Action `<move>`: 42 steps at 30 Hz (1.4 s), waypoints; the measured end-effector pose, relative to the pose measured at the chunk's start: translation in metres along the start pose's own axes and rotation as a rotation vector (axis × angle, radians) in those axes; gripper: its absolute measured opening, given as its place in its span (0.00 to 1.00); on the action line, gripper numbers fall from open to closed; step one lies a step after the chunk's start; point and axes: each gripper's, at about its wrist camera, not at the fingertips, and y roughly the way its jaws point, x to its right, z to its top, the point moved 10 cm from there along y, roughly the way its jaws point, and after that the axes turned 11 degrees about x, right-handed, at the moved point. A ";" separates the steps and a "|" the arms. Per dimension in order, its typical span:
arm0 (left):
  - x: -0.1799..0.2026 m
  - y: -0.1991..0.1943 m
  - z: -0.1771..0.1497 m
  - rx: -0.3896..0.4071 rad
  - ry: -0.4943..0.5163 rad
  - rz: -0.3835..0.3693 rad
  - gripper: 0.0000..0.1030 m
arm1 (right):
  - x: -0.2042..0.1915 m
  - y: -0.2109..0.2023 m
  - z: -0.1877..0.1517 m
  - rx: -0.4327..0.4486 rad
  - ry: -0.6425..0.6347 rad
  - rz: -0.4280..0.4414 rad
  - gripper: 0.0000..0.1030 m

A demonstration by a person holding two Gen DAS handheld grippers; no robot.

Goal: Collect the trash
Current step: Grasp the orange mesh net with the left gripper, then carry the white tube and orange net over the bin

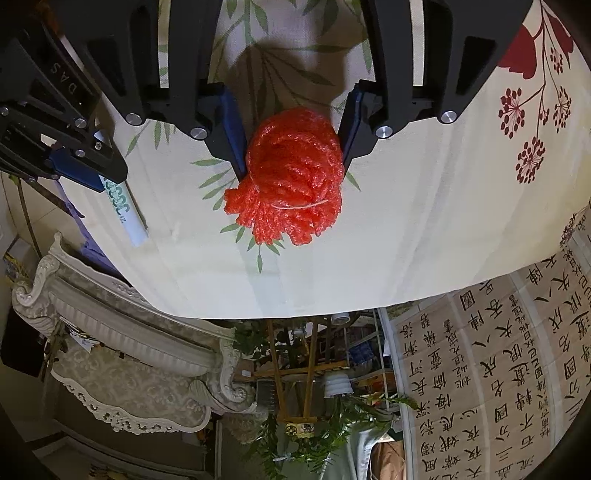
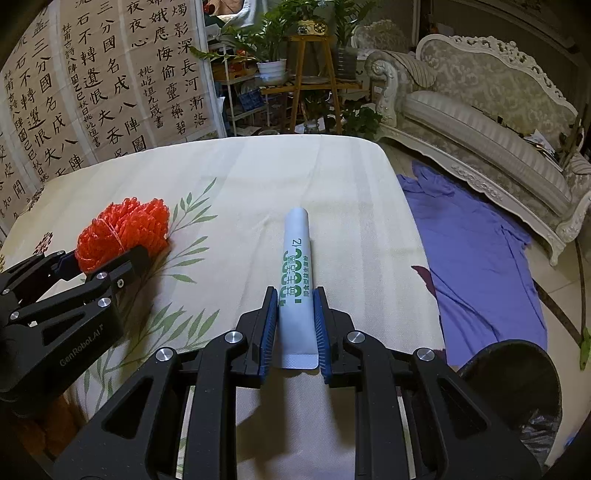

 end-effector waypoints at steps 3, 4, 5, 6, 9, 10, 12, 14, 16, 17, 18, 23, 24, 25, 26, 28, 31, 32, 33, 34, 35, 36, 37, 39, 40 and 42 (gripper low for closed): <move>0.000 -0.006 -0.002 0.006 0.008 0.003 0.43 | -0.002 -0.003 -0.001 0.000 0.002 0.004 0.19; 0.000 -0.008 -0.003 0.007 0.007 0.003 0.43 | -0.003 -0.006 -0.001 0.003 0.001 0.004 0.19; -0.001 -0.011 -0.004 0.009 0.006 0.004 0.43 | -0.004 -0.008 -0.002 0.006 0.003 0.005 0.19; -0.001 -0.014 -0.004 0.013 0.005 0.006 0.43 | -0.005 -0.011 -0.003 0.008 0.004 0.005 0.19; -0.002 -0.026 -0.005 0.027 -0.002 0.011 0.43 | -0.006 -0.024 -0.007 0.022 0.006 0.006 0.19; -0.002 -0.032 -0.006 0.034 -0.005 0.011 0.43 | -0.007 -0.032 -0.009 0.030 0.006 0.005 0.19; -0.001 -0.042 -0.008 0.044 -0.012 0.009 0.43 | -0.007 -0.042 -0.013 0.040 0.007 0.003 0.19; 0.002 -0.053 -0.009 0.058 -0.017 0.003 0.43 | -0.004 -0.055 -0.018 0.054 0.010 -0.002 0.19; 0.007 -0.063 -0.010 0.073 -0.019 -0.006 0.43 | 0.001 -0.069 -0.022 0.070 0.016 -0.011 0.19; 0.010 -0.068 -0.010 0.081 -0.017 -0.011 0.43 | 0.005 -0.076 -0.024 0.078 0.022 -0.019 0.19; 0.014 -0.074 -0.011 0.089 -0.015 -0.017 0.43 | 0.011 -0.085 -0.027 0.087 0.033 -0.028 0.19; 0.046 -0.095 -0.014 0.117 0.002 -0.073 0.43 | 0.039 -0.118 -0.038 0.119 0.058 -0.080 0.19; 0.054 -0.099 -0.013 0.126 0.009 -0.085 0.43 | 0.043 -0.122 -0.040 0.124 0.062 -0.091 0.19; 0.060 -0.102 -0.012 0.133 0.015 -0.096 0.43 | 0.053 -0.130 -0.042 0.133 0.071 -0.108 0.19; 0.066 -0.104 -0.011 0.139 0.021 -0.105 0.43 | 0.060 -0.136 -0.044 0.138 0.080 -0.121 0.19; 0.084 -0.110 -0.008 0.158 0.036 -0.132 0.43 | 0.078 -0.148 -0.050 0.150 0.102 -0.153 0.19; 0.110 -0.116 -0.005 0.178 0.052 -0.180 0.43 | 0.103 -0.161 -0.059 0.160 0.128 -0.201 0.19; 0.120 -0.118 -0.005 0.183 0.062 -0.197 0.43 | 0.113 -0.165 -0.062 0.163 0.137 -0.221 0.19; 0.127 -0.118 -0.005 0.185 0.071 -0.207 0.43 | 0.120 -0.167 -0.064 0.164 0.143 -0.233 0.19; 0.134 -0.118 -0.006 0.187 0.080 -0.218 0.43 | 0.130 -0.171 -0.069 0.165 0.153 -0.255 0.19; 0.143 -0.119 -0.006 0.188 0.088 -0.231 0.43 | 0.138 -0.173 -0.072 0.166 0.159 -0.270 0.19; 0.153 -0.119 -0.006 0.192 0.098 -0.245 0.43 | 0.144 -0.175 -0.074 0.165 0.163 -0.282 0.19; 0.160 -0.119 -0.007 0.195 0.105 -0.254 0.43 | 0.153 -0.177 -0.078 0.163 0.171 -0.300 0.19; 0.177 -0.117 -0.009 0.197 0.127 -0.274 0.43 | 0.163 -0.179 -0.082 0.161 0.185 -0.316 0.19; 0.182 -0.116 -0.011 0.195 0.133 -0.280 0.43 | 0.170 -0.180 -0.086 0.160 0.194 -0.328 0.19; 0.194 -0.112 -0.013 0.191 0.148 -0.294 0.43 | 0.180 -0.182 -0.090 0.157 0.204 -0.349 0.19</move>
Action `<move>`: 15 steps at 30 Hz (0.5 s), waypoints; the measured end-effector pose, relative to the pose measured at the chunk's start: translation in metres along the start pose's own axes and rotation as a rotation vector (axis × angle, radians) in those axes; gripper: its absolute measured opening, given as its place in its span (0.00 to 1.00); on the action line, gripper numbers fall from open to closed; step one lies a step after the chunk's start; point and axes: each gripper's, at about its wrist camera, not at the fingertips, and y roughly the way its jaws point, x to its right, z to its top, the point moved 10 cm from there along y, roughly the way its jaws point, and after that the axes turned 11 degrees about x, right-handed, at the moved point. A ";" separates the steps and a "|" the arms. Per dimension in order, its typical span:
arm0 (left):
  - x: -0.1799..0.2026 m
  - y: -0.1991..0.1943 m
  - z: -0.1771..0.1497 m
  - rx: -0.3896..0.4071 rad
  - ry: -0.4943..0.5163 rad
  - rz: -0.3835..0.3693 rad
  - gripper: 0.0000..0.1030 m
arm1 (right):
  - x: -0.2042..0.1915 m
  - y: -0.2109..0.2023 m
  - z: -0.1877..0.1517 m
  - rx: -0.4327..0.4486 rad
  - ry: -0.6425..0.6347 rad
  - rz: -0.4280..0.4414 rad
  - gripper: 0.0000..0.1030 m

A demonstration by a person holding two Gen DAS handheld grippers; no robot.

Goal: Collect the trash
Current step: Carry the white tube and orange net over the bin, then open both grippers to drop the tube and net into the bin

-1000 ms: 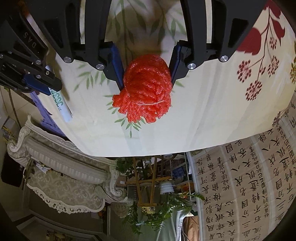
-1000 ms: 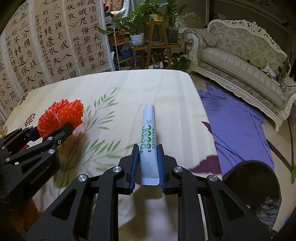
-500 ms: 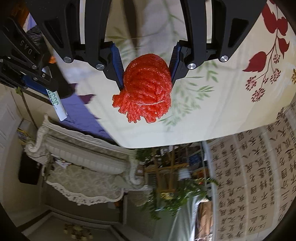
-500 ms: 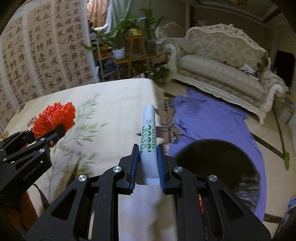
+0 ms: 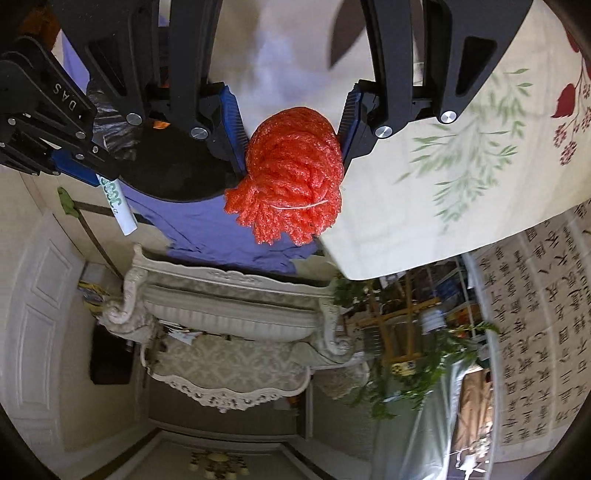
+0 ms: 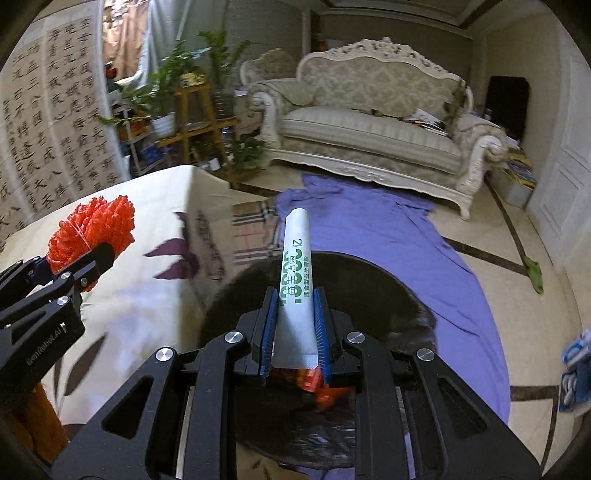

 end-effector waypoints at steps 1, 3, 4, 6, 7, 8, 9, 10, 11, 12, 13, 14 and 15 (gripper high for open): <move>0.006 0.004 0.000 0.001 0.008 -0.008 0.44 | 0.006 0.002 -0.001 -0.002 0.008 -0.009 0.19; 0.017 0.010 -0.001 -0.001 0.026 -0.026 0.44 | 0.014 0.005 -0.003 -0.007 0.024 -0.018 0.19; 0.021 0.014 -0.002 -0.003 0.035 -0.033 0.44 | 0.020 0.007 -0.004 -0.009 0.026 -0.022 0.19; 0.032 0.017 -0.004 -0.005 0.055 -0.036 0.48 | 0.025 0.010 -0.006 -0.015 0.027 -0.032 0.19; 0.034 0.019 -0.005 -0.006 0.060 -0.034 0.51 | 0.028 0.011 -0.006 -0.012 0.030 -0.037 0.20; 0.035 0.020 -0.005 -0.008 0.065 -0.032 0.57 | 0.031 0.011 -0.007 -0.008 0.034 -0.045 0.22; 0.036 0.021 -0.006 -0.008 0.066 -0.031 0.64 | 0.032 0.012 -0.007 -0.010 0.036 -0.048 0.28; 0.036 0.021 -0.006 -0.007 0.064 -0.031 0.66 | 0.035 0.012 -0.008 -0.009 0.042 -0.050 0.34; 0.036 0.022 -0.006 -0.006 0.063 -0.031 0.68 | 0.037 0.011 -0.008 -0.006 0.045 -0.054 0.36; 0.036 0.022 -0.007 -0.007 0.066 -0.028 0.69 | 0.038 0.011 -0.009 -0.004 0.047 -0.058 0.38; 0.035 0.023 -0.007 -0.007 0.071 -0.023 0.71 | 0.039 0.010 -0.009 -0.004 0.048 -0.059 0.39; 0.035 0.025 -0.007 -0.007 0.076 -0.015 0.73 | 0.040 0.010 -0.009 -0.003 0.050 -0.061 0.39; 0.035 0.023 -0.007 -0.006 0.076 -0.011 0.74 | 0.040 0.010 -0.009 -0.002 0.052 -0.062 0.40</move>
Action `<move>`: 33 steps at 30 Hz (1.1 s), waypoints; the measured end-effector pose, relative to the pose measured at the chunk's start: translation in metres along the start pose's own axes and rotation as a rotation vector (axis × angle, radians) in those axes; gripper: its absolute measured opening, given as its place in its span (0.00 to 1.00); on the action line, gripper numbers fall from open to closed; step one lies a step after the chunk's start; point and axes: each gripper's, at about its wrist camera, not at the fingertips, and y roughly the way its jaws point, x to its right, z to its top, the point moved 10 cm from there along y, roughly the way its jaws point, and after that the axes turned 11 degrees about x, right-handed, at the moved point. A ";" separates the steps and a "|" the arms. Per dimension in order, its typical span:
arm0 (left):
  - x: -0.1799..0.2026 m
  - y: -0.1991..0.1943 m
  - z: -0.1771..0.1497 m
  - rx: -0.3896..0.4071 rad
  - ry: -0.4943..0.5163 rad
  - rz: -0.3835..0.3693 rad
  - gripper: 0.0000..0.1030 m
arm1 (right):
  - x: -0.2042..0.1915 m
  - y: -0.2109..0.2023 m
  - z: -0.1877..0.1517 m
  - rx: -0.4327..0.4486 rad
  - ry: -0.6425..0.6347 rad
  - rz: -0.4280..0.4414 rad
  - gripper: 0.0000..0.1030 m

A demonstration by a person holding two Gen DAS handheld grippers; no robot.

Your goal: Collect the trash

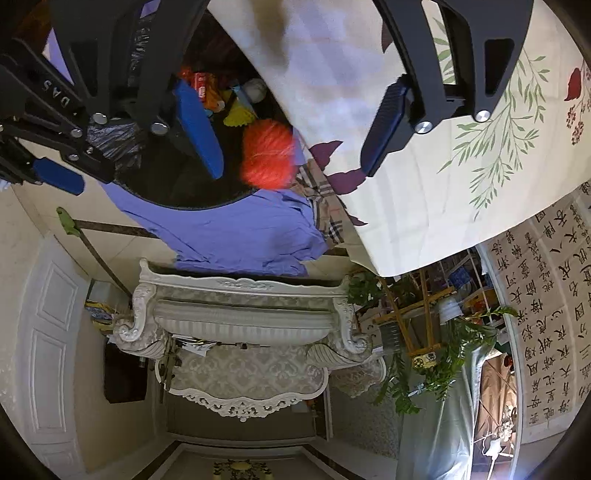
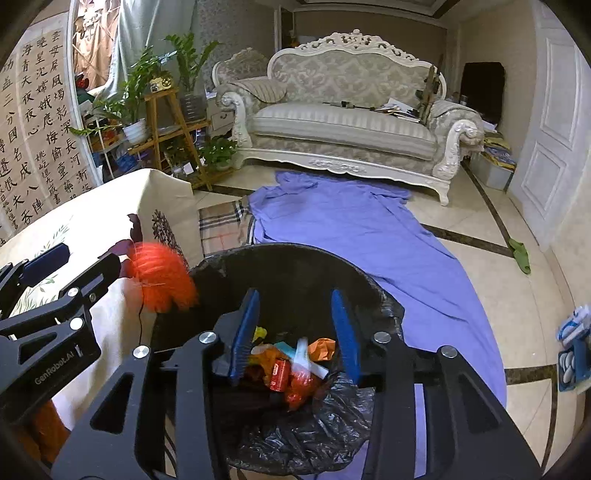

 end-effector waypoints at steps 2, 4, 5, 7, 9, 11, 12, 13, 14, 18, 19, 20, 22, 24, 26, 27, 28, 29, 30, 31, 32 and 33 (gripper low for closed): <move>-0.003 0.000 0.000 -0.001 -0.007 0.004 0.75 | 0.000 -0.002 0.001 0.005 0.002 -0.001 0.42; -0.007 -0.003 0.000 -0.004 -0.023 0.004 0.77 | 0.000 -0.005 0.002 0.014 0.000 -0.005 0.49; -0.008 -0.004 0.001 -0.004 -0.033 0.004 0.77 | -0.001 -0.007 0.003 0.018 -0.001 -0.006 0.50; -0.012 -0.008 0.001 -0.002 -0.044 0.005 0.78 | -0.001 -0.010 0.005 0.025 -0.001 -0.008 0.52; -0.014 -0.012 0.002 0.004 -0.050 0.009 0.78 | -0.001 -0.013 0.006 0.033 -0.002 -0.013 0.53; -0.016 -0.017 0.002 0.009 -0.053 0.010 0.79 | -0.002 -0.017 0.006 0.038 -0.003 -0.015 0.54; -0.016 -0.019 0.002 0.011 -0.054 0.012 0.79 | -0.003 -0.019 0.007 0.040 -0.003 -0.017 0.55; -0.016 -0.022 0.002 0.014 -0.055 0.015 0.79 | -0.002 -0.021 0.007 0.043 -0.001 -0.018 0.55; -0.017 -0.024 0.002 0.018 -0.054 0.018 0.79 | -0.002 -0.023 0.008 0.048 0.000 -0.020 0.55; -0.019 -0.036 0.001 0.033 -0.052 0.029 0.80 | -0.002 -0.034 0.010 0.069 -0.008 -0.026 0.61; -0.020 -0.038 0.000 0.034 -0.054 0.029 0.80 | -0.002 -0.036 0.010 0.071 -0.011 -0.028 0.61; -0.021 -0.040 0.000 0.035 -0.057 0.028 0.80 | -0.002 -0.038 0.010 0.075 -0.014 -0.031 0.61; -0.023 -0.045 0.000 0.040 -0.061 0.031 0.80 | -0.001 -0.043 0.011 0.082 -0.019 -0.035 0.61; -0.023 -0.049 -0.001 0.043 -0.063 0.031 0.80 | -0.001 -0.048 0.010 0.088 -0.026 -0.039 0.61; -0.023 -0.052 -0.001 0.046 -0.064 0.032 0.80 | -0.001 -0.051 0.010 0.089 -0.028 -0.039 0.62; -0.024 -0.053 -0.001 0.048 -0.064 0.033 0.80 | -0.002 -0.052 0.009 0.089 -0.028 -0.039 0.62; -0.025 -0.053 -0.001 0.049 -0.065 0.033 0.80 | -0.002 -0.054 0.008 0.089 -0.028 -0.039 0.62; -0.025 -0.054 -0.001 0.049 -0.066 0.033 0.80 | -0.002 -0.055 0.008 0.090 -0.028 -0.040 0.62; -0.026 -0.054 -0.001 0.048 -0.067 0.033 0.80 | -0.002 -0.054 0.008 0.090 -0.028 -0.041 0.62; -0.026 -0.055 -0.001 0.048 -0.067 0.032 0.80 | -0.002 -0.054 0.008 0.090 -0.027 -0.041 0.62; -0.026 -0.054 -0.001 0.048 -0.065 0.033 0.80 | -0.002 -0.054 0.008 0.090 -0.027 -0.040 0.62; -0.026 -0.055 -0.001 0.049 -0.065 0.033 0.80 | -0.002 -0.053 0.008 0.090 -0.027 -0.040 0.62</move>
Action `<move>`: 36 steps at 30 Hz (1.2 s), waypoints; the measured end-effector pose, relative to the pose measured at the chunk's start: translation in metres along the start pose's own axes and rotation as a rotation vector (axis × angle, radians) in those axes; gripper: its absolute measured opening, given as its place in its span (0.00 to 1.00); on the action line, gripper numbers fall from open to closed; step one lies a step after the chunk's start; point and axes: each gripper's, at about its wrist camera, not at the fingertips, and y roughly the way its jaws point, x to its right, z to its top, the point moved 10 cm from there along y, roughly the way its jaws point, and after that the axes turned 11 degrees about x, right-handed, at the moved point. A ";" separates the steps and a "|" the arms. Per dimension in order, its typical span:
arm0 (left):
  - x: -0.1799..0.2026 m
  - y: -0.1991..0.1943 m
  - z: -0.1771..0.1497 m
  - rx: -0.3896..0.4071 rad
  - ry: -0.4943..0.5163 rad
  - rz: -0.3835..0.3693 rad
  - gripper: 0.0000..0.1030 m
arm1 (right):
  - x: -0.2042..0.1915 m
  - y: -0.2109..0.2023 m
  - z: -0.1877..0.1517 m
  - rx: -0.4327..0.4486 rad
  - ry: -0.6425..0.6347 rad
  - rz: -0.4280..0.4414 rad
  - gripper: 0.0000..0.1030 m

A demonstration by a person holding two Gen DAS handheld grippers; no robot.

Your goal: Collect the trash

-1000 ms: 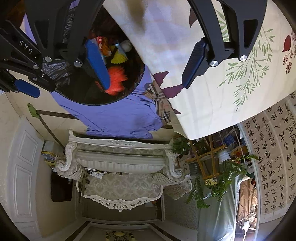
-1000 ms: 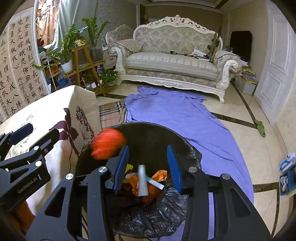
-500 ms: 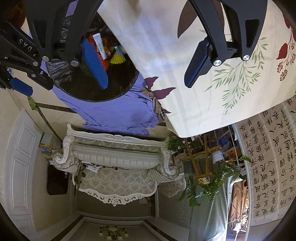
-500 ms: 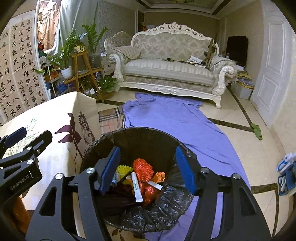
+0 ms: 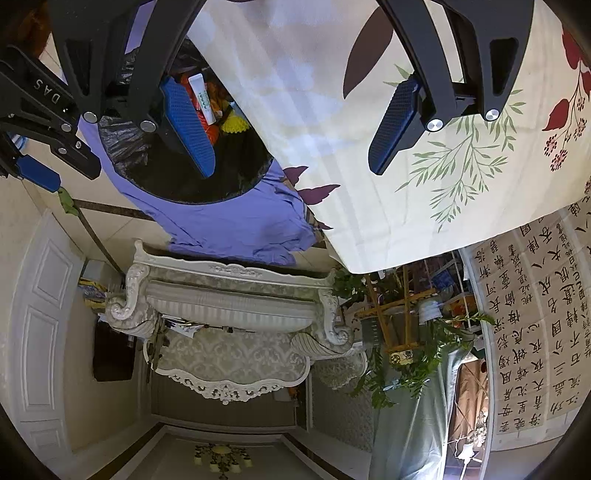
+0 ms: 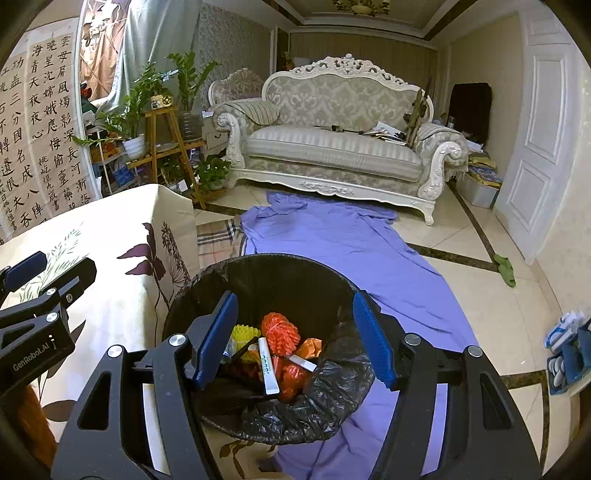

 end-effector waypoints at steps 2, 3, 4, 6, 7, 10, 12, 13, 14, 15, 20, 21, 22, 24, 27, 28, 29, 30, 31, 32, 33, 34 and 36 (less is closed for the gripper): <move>0.000 0.001 0.000 -0.001 0.000 -0.002 0.80 | 0.000 0.000 0.000 0.000 0.000 0.000 0.62; 0.000 0.000 0.000 -0.001 -0.001 -0.002 0.80 | 0.001 0.000 0.000 0.000 0.001 0.001 0.62; 0.000 0.001 0.000 -0.001 -0.001 -0.001 0.80 | 0.001 -0.002 0.000 0.001 0.000 0.001 0.62; 0.000 0.000 0.000 -0.001 -0.001 -0.002 0.80 | 0.001 -0.002 0.000 0.002 -0.002 0.001 0.62; 0.000 0.001 0.000 -0.001 -0.001 -0.001 0.80 | 0.001 -0.001 0.000 0.001 -0.001 0.001 0.62; -0.001 -0.001 -0.001 -0.001 -0.001 -0.002 0.80 | 0.000 0.000 0.000 0.001 0.000 0.001 0.62; -0.001 -0.002 -0.001 0.000 0.000 -0.002 0.80 | 0.000 0.000 0.000 0.002 0.000 0.000 0.62; -0.001 -0.001 -0.001 -0.001 -0.001 -0.002 0.80 | 0.001 0.000 0.000 0.002 0.000 0.000 0.62; -0.001 -0.001 -0.001 -0.001 -0.002 -0.002 0.80 | 0.001 -0.001 0.000 0.003 0.001 0.000 0.62; -0.001 -0.002 -0.001 0.000 -0.003 -0.002 0.80 | 0.001 -0.002 0.000 0.002 0.001 0.000 0.62; -0.001 -0.001 -0.001 -0.002 -0.001 -0.001 0.80 | 0.002 -0.002 0.000 0.002 0.001 0.000 0.62; -0.001 -0.001 -0.001 -0.002 -0.003 -0.001 0.80 | 0.002 -0.001 0.000 0.002 0.000 0.000 0.62; -0.001 -0.002 -0.001 -0.003 -0.004 -0.002 0.80 | 0.002 -0.001 0.000 0.003 0.000 0.000 0.62; -0.001 -0.001 -0.001 -0.001 -0.003 -0.001 0.80 | 0.002 -0.003 0.000 0.004 0.001 0.000 0.62; -0.001 -0.003 -0.002 0.000 -0.002 -0.001 0.80 | 0.003 -0.003 0.000 0.004 0.001 -0.001 0.62; -0.001 -0.004 -0.002 0.001 -0.002 0.000 0.80 | 0.003 -0.003 0.000 0.004 0.001 -0.001 0.62; -0.001 -0.004 -0.002 0.002 -0.002 0.000 0.80 | 0.002 -0.003 0.000 0.004 0.001 -0.001 0.62; -0.001 -0.005 -0.002 0.002 -0.002 0.000 0.80 | 0.002 -0.003 0.000 0.004 0.001 -0.001 0.62; -0.001 -0.005 -0.002 0.002 -0.002 0.001 0.80 | 0.003 -0.004 0.000 0.004 0.001 0.000 0.62; -0.001 -0.005 -0.002 0.001 -0.003 0.001 0.80 | 0.003 -0.004 0.000 0.005 0.001 -0.001 0.62; -0.001 -0.005 -0.002 0.001 -0.003 0.000 0.80 | 0.002 -0.003 0.000 0.004 0.001 -0.001 0.62; -0.001 -0.005 -0.002 0.000 -0.004 -0.002 0.80 | 0.003 -0.003 0.000 0.004 0.001 -0.001 0.62; -0.001 -0.006 -0.002 -0.001 -0.007 -0.004 0.80 | 0.002 -0.003 0.000 0.004 0.001 -0.001 0.62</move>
